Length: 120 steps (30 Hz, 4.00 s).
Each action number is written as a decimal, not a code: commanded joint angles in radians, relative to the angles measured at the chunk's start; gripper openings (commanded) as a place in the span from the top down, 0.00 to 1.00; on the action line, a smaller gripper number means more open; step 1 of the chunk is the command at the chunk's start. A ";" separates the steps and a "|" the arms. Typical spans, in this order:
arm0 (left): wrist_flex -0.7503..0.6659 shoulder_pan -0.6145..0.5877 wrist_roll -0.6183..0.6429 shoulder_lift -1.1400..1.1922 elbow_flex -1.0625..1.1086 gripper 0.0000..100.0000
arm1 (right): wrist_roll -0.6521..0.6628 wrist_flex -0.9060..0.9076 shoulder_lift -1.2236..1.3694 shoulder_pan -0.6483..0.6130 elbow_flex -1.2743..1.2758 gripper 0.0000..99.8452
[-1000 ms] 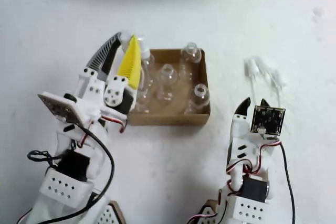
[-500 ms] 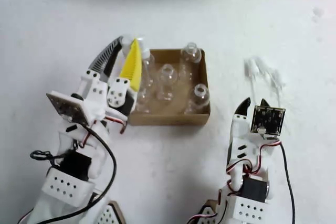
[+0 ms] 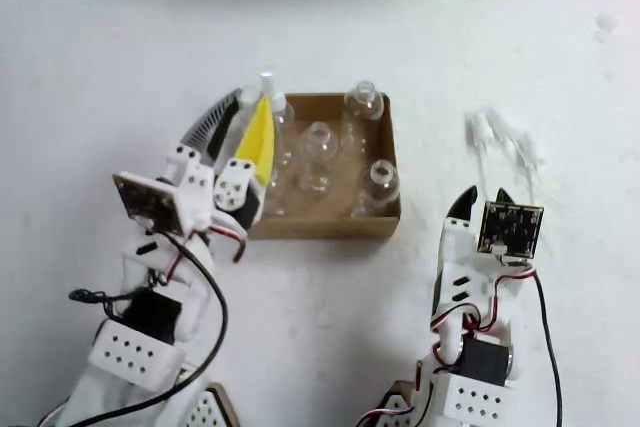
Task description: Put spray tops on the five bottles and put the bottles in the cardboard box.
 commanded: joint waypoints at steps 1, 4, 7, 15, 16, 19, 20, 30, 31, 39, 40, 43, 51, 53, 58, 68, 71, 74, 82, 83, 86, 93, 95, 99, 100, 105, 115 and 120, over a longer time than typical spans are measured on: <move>-0.025 -0.001 -0.009 -0.007 0.017 0.98 | 0.000 0.004 0.002 -0.004 0.009 0.89; -0.025 0.013 -0.009 -0.007 0.055 0.98 | 0.000 0.004 0.002 -0.004 0.009 0.89; -0.031 0.012 -0.011 -0.007 0.086 0.98 | 0.000 0.004 0.002 -0.004 0.009 0.89; -0.285 0.013 -0.011 -0.007 0.259 0.98 | 0.000 0.004 0.002 -0.004 0.009 0.89; -0.292 0.012 -0.011 -0.007 0.264 0.98 | 0.000 0.004 0.002 -0.004 0.009 0.89; -0.288 0.013 -0.009 -0.007 0.273 0.98 | 0.000 0.004 0.002 -0.004 0.009 0.89; -0.276 0.015 -0.008 -0.007 0.273 0.98 | 0.000 0.004 0.002 -0.004 0.009 0.89; -0.244 0.015 0.066 -0.007 0.273 0.98 | 0.000 0.004 0.002 -0.004 0.009 0.89; -0.244 0.015 0.066 -0.007 0.273 0.98 | 0.000 0.004 0.002 -0.004 0.009 0.89; -0.173 0.025 0.074 -0.007 0.272 0.98 | 0.000 0.004 0.002 -0.004 0.009 0.89; -0.173 0.024 0.074 -0.007 0.272 0.98 | 0.000 0.004 0.002 -0.004 0.009 0.89; -0.173 0.019 0.075 -0.008 0.273 0.92 | 0.000 0.004 0.002 -0.004 0.009 0.89; -0.127 0.018 0.075 -0.013 0.272 0.88 | 0.000 0.004 0.002 -0.004 0.009 0.89; -0.127 0.018 0.075 -0.013 0.272 0.88 | 0.000 0.004 0.002 -0.004 0.009 0.89; -0.124 0.016 0.075 -0.013 0.272 0.88 | 0.000 0.004 0.002 -0.004 0.009 0.89; -0.112 0.016 0.127 -0.077 0.272 0.88 | 0.000 0.002 0.002 -0.004 0.009 0.89; 0.003 0.002 0.132 -0.196 0.264 0.88 | 0.000 0.002 0.002 -0.004 0.009 0.89; 0.144 -0.024 0.133 -0.358 0.267 0.88 | 0.000 0.002 0.002 -0.005 0.009 0.89; 0.402 -0.134 0.264 -0.601 0.241 0.88 | 0.000 0.004 0.002 -0.010 0.009 0.89; 0.402 -0.145 0.272 -0.588 0.236 0.88 | 0.000 0.005 0.002 -0.010 0.009 0.89; 0.402 -0.179 0.282 -0.599 0.238 0.88 | 0.000 0.005 0.002 -0.010 0.009 0.89; 0.411 -0.378 0.275 -0.604 0.190 0.87 | 0.000 0.005 0.002 -0.010 0.009 0.89; 0.411 -0.467 0.275 -0.604 0.193 0.87 | 0.000 0.005 0.002 -0.010 0.009 0.89; 0.404 -0.616 0.275 -0.604 0.226 0.87 | 0.000 0.005 0.002 -0.012 0.009 0.89; 0.404 -0.633 0.275 -0.604 0.226 0.87 | 0.000 0.005 0.002 -0.012 0.009 0.89; 0.404 -0.639 0.275 -0.604 0.229 0.87 | 0.000 0.005 0.002 -0.012 0.009 0.89; 0.411 -0.639 0.273 -0.604 0.230 0.87 | 0.000 0.005 0.002 -0.013 0.009 0.89; 0.411 -0.639 0.273 -0.604 0.230 0.87 | 0.000 0.005 0.002 -0.013 0.009 0.89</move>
